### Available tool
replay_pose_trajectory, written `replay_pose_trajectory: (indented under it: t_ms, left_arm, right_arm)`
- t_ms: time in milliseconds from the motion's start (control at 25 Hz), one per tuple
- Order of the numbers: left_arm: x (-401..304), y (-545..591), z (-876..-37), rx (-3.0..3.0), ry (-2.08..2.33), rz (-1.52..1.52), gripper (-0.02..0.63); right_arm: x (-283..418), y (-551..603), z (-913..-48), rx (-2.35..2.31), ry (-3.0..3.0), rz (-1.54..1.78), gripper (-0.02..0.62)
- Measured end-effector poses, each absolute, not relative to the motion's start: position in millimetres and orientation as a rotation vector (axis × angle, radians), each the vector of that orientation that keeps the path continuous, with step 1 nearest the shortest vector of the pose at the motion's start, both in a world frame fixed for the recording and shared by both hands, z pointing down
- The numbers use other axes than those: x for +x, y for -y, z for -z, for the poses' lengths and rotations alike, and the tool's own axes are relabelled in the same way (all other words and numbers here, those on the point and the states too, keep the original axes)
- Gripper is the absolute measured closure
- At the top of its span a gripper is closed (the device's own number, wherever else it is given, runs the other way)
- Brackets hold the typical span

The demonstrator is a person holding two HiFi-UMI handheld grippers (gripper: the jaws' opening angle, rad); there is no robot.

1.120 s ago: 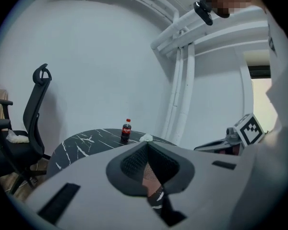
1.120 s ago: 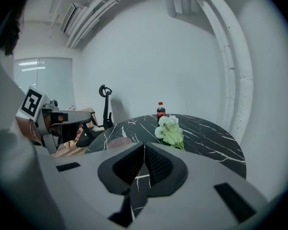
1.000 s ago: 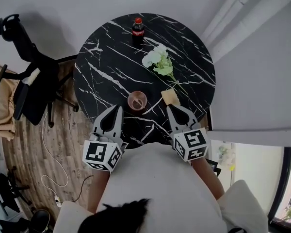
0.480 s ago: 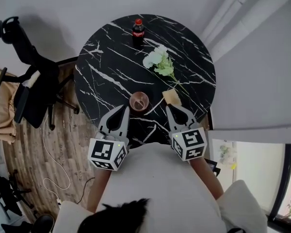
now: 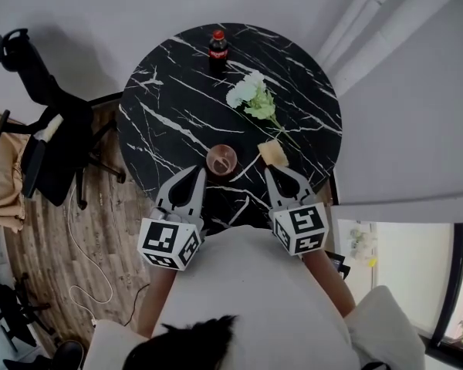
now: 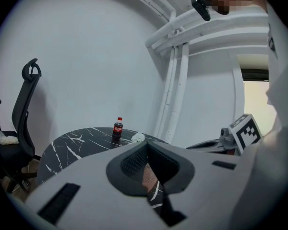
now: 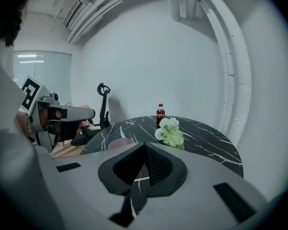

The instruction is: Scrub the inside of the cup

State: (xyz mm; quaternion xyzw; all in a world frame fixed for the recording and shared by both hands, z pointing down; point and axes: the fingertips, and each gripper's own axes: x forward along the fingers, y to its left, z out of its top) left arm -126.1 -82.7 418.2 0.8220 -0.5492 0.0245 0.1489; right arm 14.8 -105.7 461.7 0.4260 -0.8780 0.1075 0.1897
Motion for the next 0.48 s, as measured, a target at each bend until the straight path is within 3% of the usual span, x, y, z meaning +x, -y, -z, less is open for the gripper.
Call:
replay_pose_trajectory:
  t_ms: [480]
  left_arm:
    - [-120,81,-430,2.334,1.514,-0.106,0.597]
  right_arm:
    - [20,99,-469,1.188,2.446,-0.305,0.561]
